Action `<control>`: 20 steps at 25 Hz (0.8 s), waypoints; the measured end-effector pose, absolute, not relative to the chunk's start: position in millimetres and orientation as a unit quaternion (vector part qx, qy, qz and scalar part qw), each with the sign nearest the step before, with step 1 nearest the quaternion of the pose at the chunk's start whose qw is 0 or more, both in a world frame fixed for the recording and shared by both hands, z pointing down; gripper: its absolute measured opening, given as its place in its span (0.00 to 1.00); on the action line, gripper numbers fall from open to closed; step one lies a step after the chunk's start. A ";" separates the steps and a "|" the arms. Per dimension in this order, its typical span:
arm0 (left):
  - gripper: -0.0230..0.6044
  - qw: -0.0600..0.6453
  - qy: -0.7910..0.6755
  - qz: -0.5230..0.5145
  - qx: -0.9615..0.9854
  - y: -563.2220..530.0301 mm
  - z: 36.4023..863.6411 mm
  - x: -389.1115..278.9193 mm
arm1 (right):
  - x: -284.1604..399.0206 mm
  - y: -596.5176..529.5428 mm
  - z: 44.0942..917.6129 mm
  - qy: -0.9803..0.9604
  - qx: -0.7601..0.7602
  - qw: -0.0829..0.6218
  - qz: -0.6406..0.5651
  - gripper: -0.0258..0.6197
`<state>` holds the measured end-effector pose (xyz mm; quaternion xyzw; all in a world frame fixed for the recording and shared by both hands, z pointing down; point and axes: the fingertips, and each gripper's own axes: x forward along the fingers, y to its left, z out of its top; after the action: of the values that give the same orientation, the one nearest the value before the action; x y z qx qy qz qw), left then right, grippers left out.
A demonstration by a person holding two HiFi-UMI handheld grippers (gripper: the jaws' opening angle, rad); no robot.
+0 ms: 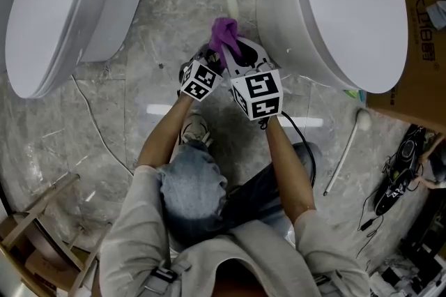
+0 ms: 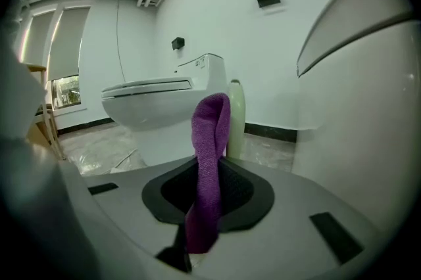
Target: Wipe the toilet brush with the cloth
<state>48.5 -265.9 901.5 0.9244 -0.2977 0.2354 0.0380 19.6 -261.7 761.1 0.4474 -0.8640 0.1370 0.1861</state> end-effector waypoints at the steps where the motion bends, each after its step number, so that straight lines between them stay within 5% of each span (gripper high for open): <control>1: 0.14 0.038 -0.298 0.235 0.924 -266.0 901.4 48.6 | 20.2 -259.9 768.8 -0.864 0.444 0.191 0.142 0.16; 13: 0.14 0.039 -0.299 0.235 0.924 -265.9 903.7 47.9 | 31.0 -242.1 837.5 -0.851 0.432 0.224 0.195 0.16; 20: 0.14 0.041 -0.298 0.238 0.923 -266.4 904.8 47.9 | 32.9 -247.5 739.9 -0.877 0.442 0.151 0.116 0.16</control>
<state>47.9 -266.4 904.8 0.9235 -0.2982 0.2378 0.0411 32.9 -247.5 739.9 0.4418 -0.8766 0.1163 0.1508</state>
